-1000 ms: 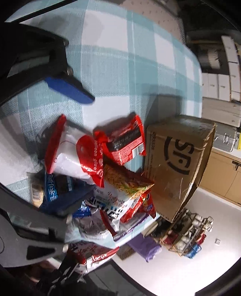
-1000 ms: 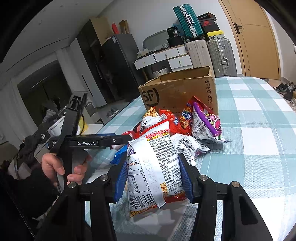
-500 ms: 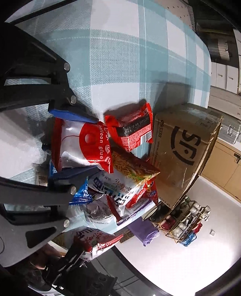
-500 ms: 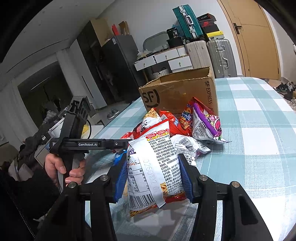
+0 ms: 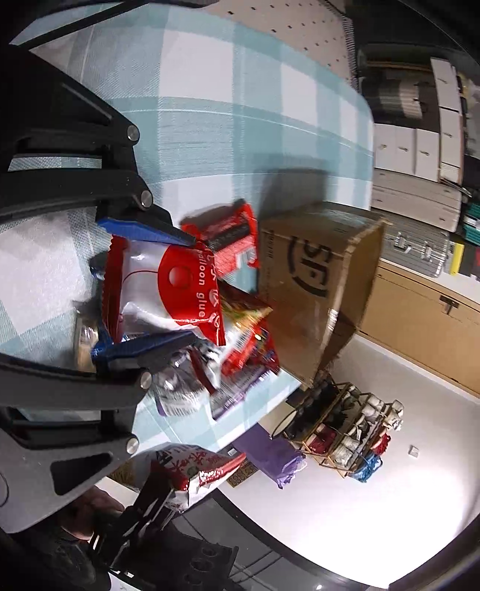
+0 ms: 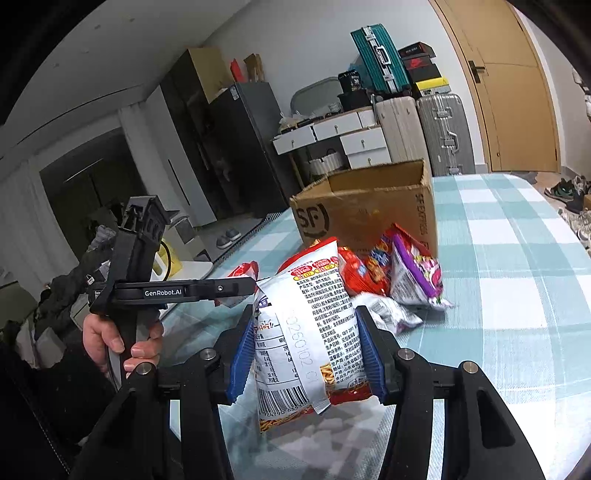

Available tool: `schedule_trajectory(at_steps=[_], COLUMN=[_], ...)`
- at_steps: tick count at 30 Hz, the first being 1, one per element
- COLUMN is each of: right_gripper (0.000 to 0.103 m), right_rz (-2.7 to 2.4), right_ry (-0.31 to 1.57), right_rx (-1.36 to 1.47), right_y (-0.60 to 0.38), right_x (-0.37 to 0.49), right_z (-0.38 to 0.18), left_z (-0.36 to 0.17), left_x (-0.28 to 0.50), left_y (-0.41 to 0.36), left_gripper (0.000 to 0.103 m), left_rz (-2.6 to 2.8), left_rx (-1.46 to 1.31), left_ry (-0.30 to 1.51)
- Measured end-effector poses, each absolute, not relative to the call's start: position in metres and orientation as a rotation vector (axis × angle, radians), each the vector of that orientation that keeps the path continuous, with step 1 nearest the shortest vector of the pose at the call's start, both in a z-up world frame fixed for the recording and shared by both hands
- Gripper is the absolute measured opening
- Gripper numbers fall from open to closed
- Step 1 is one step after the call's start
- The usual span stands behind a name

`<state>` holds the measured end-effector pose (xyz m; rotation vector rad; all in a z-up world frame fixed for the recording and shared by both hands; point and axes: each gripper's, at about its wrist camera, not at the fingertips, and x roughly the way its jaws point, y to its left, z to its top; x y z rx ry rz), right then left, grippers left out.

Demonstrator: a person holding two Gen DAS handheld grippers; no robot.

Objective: Organize snacks
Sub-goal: 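Lift both held bags and carry them over the cardboard box, then open both tools to drop the bags into the cardboard box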

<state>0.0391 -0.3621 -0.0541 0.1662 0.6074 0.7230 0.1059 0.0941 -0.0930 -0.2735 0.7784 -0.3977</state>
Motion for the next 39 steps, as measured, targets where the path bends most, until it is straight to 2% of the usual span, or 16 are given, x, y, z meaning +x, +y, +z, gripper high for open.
schedule_trajectory(at_steps=[10,25,39], right_gripper=[0.052,0.052,0.052], right_rz=[0.760,0.784,0.744], right_ry=[0.552,0.527,0.572], right_rx=[0.159,0.153,0.186], right_y=[-0.353,-0.344,-0.338], right_x=[0.056,0.121,0.210], right_z=[-0.013,0.055,0.078], left_z=[-0.028,0.066,0.085], left_x=[0.102,0.143,0.241], left_y=[0.085,0.052,0.020], left_gripper=[0.041,0.042,0.042], left_rz=[-0.367,-0.394,-0.410], left_rx=[-0.203,-0.099,-0.051], left_ry=[0.684,0.615,0.647])
